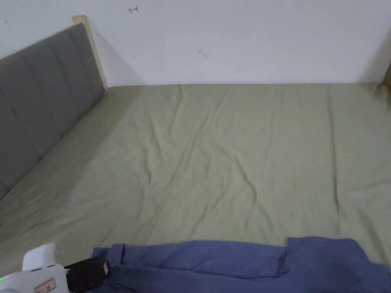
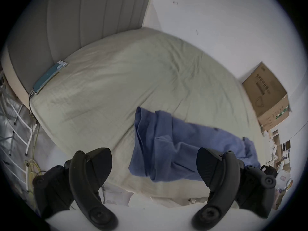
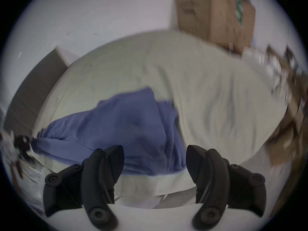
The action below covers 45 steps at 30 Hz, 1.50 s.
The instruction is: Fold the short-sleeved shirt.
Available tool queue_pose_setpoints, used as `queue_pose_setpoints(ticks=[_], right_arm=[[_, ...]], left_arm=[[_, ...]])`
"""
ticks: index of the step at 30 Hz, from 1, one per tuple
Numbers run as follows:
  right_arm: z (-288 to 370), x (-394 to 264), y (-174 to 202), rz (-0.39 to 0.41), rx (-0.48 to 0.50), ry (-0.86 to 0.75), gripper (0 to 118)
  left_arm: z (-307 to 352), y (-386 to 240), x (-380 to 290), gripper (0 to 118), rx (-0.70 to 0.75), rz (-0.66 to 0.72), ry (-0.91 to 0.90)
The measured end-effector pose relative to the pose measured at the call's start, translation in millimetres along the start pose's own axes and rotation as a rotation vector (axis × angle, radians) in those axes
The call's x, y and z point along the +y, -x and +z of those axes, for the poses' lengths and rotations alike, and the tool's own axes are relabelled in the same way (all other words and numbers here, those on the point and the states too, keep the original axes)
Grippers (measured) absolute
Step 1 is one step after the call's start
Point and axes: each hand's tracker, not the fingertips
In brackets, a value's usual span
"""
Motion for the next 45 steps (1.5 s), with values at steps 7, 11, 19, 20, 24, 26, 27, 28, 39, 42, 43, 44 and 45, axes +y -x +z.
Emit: queue_pose_setpoints(ticks=[7,11,19,20,24,26,27,28,39,42,43,44,45], right_arm=[[21,25,62,0.131,0.228,-0.152,57],[-6,25,103,0.123,0.356,-0.066,11],[-14,26,142,0.183,0.399,-0.036,11],[-16,26,142,0.183,0.397,-0.028,11],[-28,26,138,0.123,0.408,0.046,11],[-33,24,138,0.101,0.402,0.068,11],[-36,24,137,0.099,0.399,0.077,11],[-38,23,137,0.098,0.395,0.084,11],[-47,19,148,0.120,0.403,0.142,11],[-48,16,145,0.122,0.405,0.153,11],[-47,15,143,0.117,0.399,0.156,11],[-47,14,139,0.106,0.395,0.155,11],[-46,14,133,0.093,0.395,0.157,11]], left_arm=[[34,9,-21,4,-0.183,0.157,-0.070],[22,14,-38,3,-0.181,0.192,-0.020],[3,52,-31,112,-0.325,0.412,-0.070],[-6,60,-18,115,-0.351,0.409,-0.097],[-25,62,-17,118,-0.353,0.432,-0.035],[-45,64,-18,118,-0.363,0.462,0.031],[-57,65,-20,118,-0.363,0.466,0.072],[-76,69,-20,118,-0.376,0.474,0.115],[-81,66,-6,13,-0.241,0.357,0.129],[-83,62,-6,12,-0.304,0.432,0.152],[-79,57,-6,12,-0.286,0.421,0.152],[-76,53,-6,12,-0.283,0.407,0.147],[-69,49,-3,12,-0.310,0.390,0.139]])
